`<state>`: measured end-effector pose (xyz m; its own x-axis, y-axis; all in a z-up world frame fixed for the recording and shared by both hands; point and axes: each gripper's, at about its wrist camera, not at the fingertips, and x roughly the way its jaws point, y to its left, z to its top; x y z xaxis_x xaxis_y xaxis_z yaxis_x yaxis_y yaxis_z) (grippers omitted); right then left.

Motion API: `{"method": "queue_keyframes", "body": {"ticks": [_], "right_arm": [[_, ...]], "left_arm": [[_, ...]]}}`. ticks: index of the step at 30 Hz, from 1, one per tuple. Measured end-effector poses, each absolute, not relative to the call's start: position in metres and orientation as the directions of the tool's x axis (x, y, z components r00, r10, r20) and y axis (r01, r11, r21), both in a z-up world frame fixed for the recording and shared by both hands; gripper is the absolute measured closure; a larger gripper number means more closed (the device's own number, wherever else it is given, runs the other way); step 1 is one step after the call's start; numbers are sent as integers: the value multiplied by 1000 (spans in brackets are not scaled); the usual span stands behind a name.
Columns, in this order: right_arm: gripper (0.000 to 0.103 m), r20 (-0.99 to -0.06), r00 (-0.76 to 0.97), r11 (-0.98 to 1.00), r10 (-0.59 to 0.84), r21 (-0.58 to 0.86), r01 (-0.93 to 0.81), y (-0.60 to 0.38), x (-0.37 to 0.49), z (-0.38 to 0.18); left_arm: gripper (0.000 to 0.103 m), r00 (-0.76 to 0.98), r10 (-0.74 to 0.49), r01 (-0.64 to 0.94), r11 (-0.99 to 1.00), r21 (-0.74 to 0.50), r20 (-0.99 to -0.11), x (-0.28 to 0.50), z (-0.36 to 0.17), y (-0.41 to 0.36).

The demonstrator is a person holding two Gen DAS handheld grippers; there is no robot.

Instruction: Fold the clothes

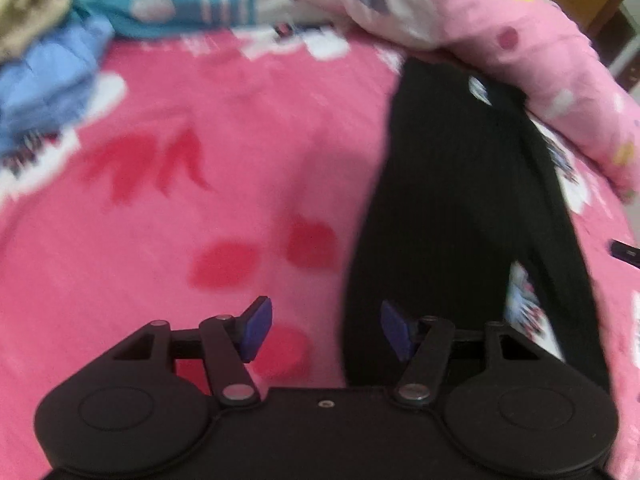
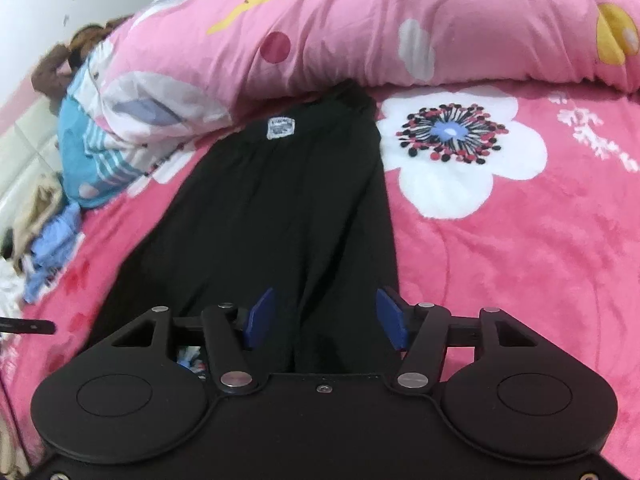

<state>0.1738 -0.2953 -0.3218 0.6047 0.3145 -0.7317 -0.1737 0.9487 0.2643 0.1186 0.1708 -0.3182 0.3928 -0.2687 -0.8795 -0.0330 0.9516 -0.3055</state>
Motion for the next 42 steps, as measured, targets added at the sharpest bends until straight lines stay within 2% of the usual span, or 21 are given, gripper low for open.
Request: {"method": "queue_keyframes", "body": {"ticks": [5,12,16,19,24,27,30,33,35,38,39,40,41,42], "right_arm": [[37,-812,536,973,231,197,-121,-301,133,-320],[24,-903,395,986,167,143,-88,-303,48,-331],[23,-926,360,993,113,115,-17,-299,10,-345],[23,-933,335,987,133,156,40,-297,-7,-353],[23,-940,309,986,148,165,32,-280,-29,-355],[23,-945,284,983,159,179,46,-270,-41,-359],[23,-957,271,993,106,116,21,-259,-49,-363],[23,-955,295,998,18,35,52,-252,-60,-362],[23,-956,294,994,-2,30,106,-255,-66,-362],[23,-963,268,993,-15,18,120,-253,-71,-369],[23,-964,263,993,-24,6,114,-252,-71,-371],[26,-963,269,994,-26,3,109,-251,-71,-372],[33,-961,275,995,-29,0,103,-251,-72,-373],[45,-960,280,995,-29,-2,99,-250,-72,-373]], "left_arm": [[41,271,-342,-37,930,-364,-900,72,-323,161],[37,174,-274,88,961,-262,-946,28,-339,144],[36,76,-276,99,958,-268,-958,18,-362,141],[35,72,-262,141,958,-251,-962,10,-365,135],[35,78,-242,171,959,-226,-967,3,-365,131],[29,61,-222,194,959,-207,-973,-2,-373,125],[23,72,-188,253,953,-164,-980,-7,-375,112],[24,92,-143,308,945,-108,-985,-13,-376,101],[29,104,-129,324,942,-89,-986,-16,-377,102],[49,115,-106,351,935,-60,-988,-16,-376,104],[63,114,-101,361,931,-54,-988,-16,-375,106],[80,107,-100,365,929,-55,-989,-14,-373,109],[88,102,-104,362,930,-60,-989,-14,-371,111],[95,97,-107,359,931,-66,-989,-13,-369,114]]}}
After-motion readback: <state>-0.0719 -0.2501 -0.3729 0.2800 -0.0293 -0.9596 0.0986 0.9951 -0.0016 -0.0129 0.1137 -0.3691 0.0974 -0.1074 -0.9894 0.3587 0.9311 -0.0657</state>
